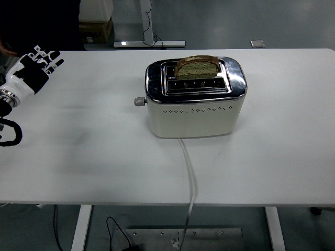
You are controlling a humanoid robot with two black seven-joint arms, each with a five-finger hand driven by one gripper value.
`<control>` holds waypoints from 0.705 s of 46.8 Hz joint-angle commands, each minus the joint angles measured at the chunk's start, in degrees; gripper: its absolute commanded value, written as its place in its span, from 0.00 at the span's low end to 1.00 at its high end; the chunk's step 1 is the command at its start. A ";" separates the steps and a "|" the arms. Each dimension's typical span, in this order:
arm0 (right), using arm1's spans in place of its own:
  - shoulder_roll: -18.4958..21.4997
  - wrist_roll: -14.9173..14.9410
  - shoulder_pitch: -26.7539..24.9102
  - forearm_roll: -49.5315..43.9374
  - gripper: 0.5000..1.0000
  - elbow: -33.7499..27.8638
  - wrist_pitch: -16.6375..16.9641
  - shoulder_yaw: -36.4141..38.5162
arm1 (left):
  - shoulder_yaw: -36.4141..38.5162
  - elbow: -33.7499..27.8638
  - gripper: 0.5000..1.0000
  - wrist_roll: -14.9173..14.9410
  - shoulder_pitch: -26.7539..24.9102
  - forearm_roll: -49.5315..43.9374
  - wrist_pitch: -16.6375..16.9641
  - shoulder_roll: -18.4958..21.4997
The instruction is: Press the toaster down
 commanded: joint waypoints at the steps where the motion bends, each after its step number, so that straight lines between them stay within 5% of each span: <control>1: 0.00 0.00 0.00 0.01 1.00 0.00 0.01 0.00 | -0.05 0.03 1.00 -0.02 0.00 0.00 0.00 0.00; 33: 0.00 0.00 0.00 0.01 1.00 0.00 0.01 0.00 | -0.14 -0.06 1.00 -0.20 0.71 -0.09 0.00 -1.14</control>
